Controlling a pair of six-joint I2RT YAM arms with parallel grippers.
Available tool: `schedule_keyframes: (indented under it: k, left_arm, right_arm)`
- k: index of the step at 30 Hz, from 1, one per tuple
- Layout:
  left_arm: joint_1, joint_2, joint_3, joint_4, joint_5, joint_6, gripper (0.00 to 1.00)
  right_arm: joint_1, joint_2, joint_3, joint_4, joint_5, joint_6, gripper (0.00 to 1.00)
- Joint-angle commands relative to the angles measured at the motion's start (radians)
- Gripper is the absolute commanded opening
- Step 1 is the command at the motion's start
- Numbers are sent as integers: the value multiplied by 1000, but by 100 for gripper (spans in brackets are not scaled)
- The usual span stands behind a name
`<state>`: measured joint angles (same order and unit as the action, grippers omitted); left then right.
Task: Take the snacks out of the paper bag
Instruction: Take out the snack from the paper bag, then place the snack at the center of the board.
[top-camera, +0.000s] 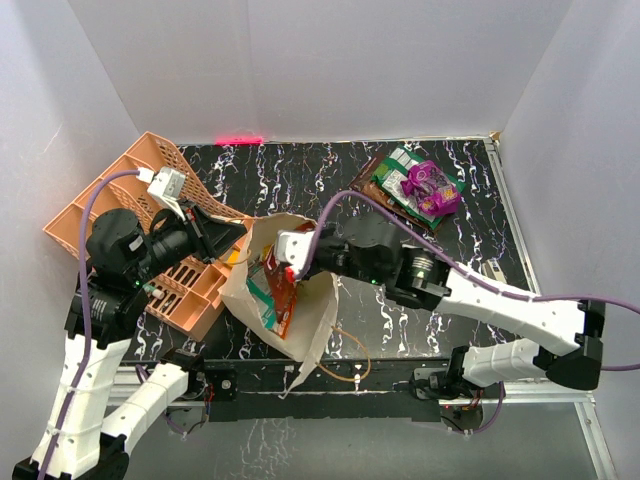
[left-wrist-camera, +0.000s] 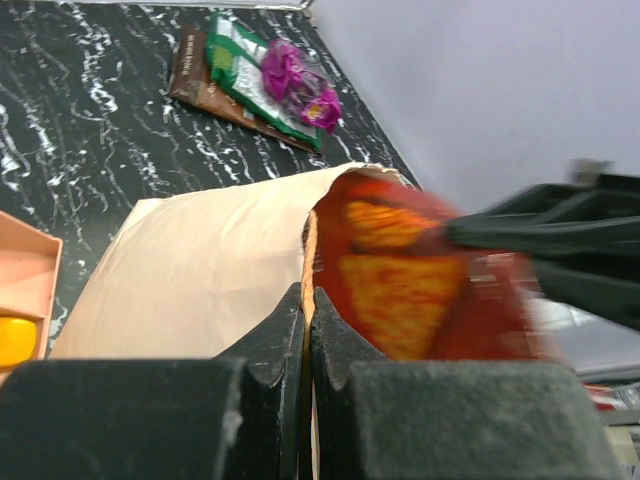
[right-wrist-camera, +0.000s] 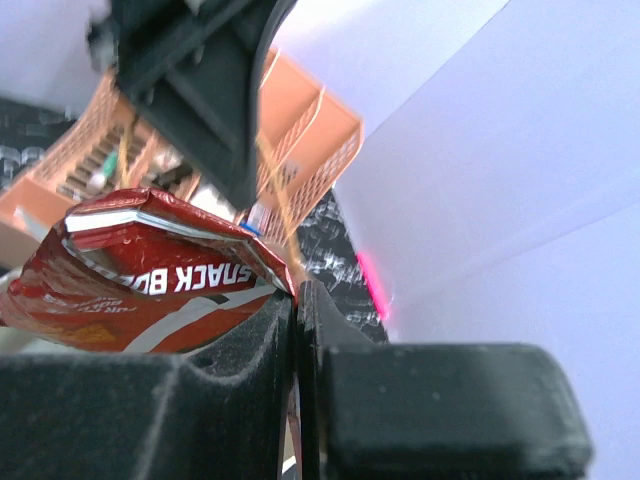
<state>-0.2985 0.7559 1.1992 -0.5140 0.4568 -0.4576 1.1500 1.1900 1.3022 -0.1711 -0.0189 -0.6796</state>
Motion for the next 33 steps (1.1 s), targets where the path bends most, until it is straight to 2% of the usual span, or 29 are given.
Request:
schedule_keyframes:
  k: [1, 7, 10, 12, 15, 17, 19, 21, 22, 26, 29, 33]
  left_arm:
    - [1, 0, 47, -13, -93, -13, 0]
    - [1, 7, 47, -24, -109, -13, 0]
    - [1, 10, 44, -23, -107, -13, 0]
    - [1, 10, 43, -20, -106, -13, 0]
    - [1, 12, 46, -20, -106, -8, 0]
    - [1, 14, 40, -15, -106, -4, 0]
    - [1, 17, 33, -10, -103, -4, 0]
    - [1, 23, 31, -7, -92, -4, 0]
    - [1, 26, 31, -6, -88, -5, 0]
    - [1, 21, 34, -5, -85, -7, 0]
    - [0, 18, 44, -15, -88, -4, 0]
    - [2, 19, 56, -30, -90, 2, 0]
  right_arm:
    - [-3, -73, 109, 184, -17, 83, 7]
    - [-4, -93, 231, 233, 53, 92, 7]
    - [-4, -104, 256, 262, 147, 32, 7]
    - [-4, -110, 253, 301, 266, -20, 7]
    - [-4, -106, 222, 410, 537, -134, 7]
    - [-10, -88, 180, 509, 701, -239, 7]
    - [-71, -60, 111, 655, 798, -310, 7]
    - [-162, -47, 75, 676, 845, -225, 7]
    - [-242, -45, 62, 636, 843, -141, 7]
    - [-412, -39, -58, 496, 786, 116, 7]
    - [-487, 1, -116, 390, 759, 295, 7]
    - [-530, 102, -79, 150, 708, 577, 7]
